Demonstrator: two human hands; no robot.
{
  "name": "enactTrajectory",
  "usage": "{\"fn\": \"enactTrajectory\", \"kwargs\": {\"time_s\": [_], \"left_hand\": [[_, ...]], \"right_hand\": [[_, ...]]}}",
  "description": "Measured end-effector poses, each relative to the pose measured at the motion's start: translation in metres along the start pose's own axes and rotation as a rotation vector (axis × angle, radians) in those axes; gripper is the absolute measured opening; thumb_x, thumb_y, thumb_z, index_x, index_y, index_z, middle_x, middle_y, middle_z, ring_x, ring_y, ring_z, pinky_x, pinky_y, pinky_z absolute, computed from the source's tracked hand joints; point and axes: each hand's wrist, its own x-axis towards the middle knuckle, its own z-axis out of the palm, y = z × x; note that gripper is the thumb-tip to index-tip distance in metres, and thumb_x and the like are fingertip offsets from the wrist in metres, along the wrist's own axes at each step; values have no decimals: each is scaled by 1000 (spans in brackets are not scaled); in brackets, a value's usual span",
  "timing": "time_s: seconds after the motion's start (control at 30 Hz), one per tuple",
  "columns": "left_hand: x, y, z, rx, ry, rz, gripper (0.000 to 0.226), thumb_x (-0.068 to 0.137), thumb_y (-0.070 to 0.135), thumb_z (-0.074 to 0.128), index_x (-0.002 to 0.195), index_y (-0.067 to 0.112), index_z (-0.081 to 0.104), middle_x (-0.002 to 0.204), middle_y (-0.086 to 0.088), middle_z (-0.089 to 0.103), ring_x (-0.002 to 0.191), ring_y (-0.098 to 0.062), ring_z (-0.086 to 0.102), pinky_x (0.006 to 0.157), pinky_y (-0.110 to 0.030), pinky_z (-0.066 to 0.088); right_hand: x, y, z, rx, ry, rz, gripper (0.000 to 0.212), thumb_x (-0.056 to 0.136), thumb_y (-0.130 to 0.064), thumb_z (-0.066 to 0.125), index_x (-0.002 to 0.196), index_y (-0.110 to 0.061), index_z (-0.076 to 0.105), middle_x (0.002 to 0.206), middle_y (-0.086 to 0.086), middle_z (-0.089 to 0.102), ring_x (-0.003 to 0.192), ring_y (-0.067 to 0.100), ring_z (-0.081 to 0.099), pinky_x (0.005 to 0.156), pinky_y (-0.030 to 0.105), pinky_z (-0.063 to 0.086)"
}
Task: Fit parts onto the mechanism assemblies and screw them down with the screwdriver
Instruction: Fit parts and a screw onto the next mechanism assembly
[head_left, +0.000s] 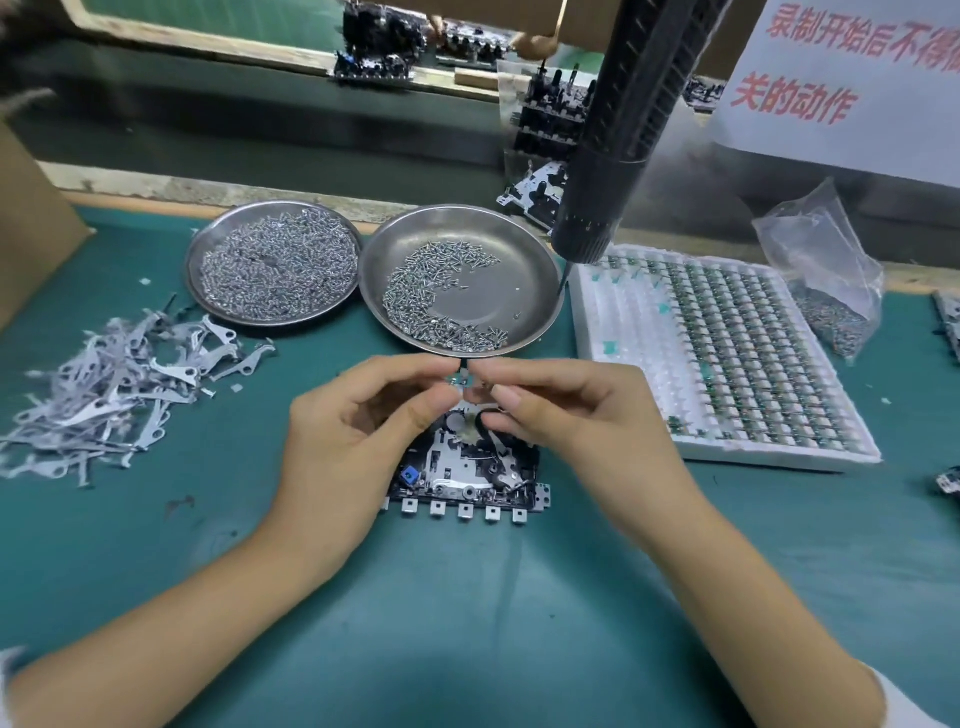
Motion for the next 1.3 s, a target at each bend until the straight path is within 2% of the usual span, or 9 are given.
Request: {"fn": "enactTrajectory", "kwargs": {"time_s": [0.2,0.33,0.63,0.77,1.0,1.1,1.2,1.3], "left_hand": [[-1,0,-1,-4,-38,16,16,74,12,68,88,18,69,79,11,72,74,0,66,72,-10,49],[0,-1,-1,1,-42,10,15,74,13,69,86,20,70,80,9,73,73,-3,67,72,-12,50],[-1,-3,-1,0,-70,8,15,73,12,70,86,19,71,80,7,73,72,-4,67,72,-13,50],[-1,-3,-2,-15,-72,6,16,73,13,70,87,20,71,80,8,73,72,-4,67,71,-12,50],[-1,-4,-3,4,-109,23,15,74,15,70,87,21,71,81,6,73,74,-4,67,72,-12,49],[0,-6,-4,107,-102,96,9,74,24,75,83,25,73,86,7,69,79,-4,64,73,-12,47],[1,-7,-7,145,-95,121,17,72,31,77,88,32,71,87,4,64,80,-10,61,75,-21,49],[1,-7,-9,135,-103,101,24,68,39,75,91,41,66,86,4,63,82,-10,61,79,-24,49]], "right_hand": [[-2,7,4,4,21,7,29,72,9,72,96,-7,73,91,11,74,80,19,71,68,22,56],[-2,9,2,-80,61,-45,25,63,-13,77,88,-12,76,94,3,74,89,17,70,76,22,54],[-2,9,2,-105,68,-91,17,67,-10,74,84,-8,75,95,6,73,91,19,69,77,29,56],[-3,9,1,-106,73,-97,13,73,-2,73,84,-8,75,95,6,73,90,18,69,77,26,56],[-3,10,3,-66,56,-81,19,67,-14,73,86,-10,75,90,4,74,84,16,69,75,26,57],[-4,11,2,-45,1,-61,23,70,-13,72,93,-7,73,87,7,74,80,17,70,74,23,55],[-5,13,1,-123,-20,-106,20,76,-7,70,96,-6,74,94,9,72,90,21,70,82,29,56],[-7,14,0,-202,-39,-167,19,79,-2,70,98,-8,74,94,7,72,91,15,67,80,24,53]]}}
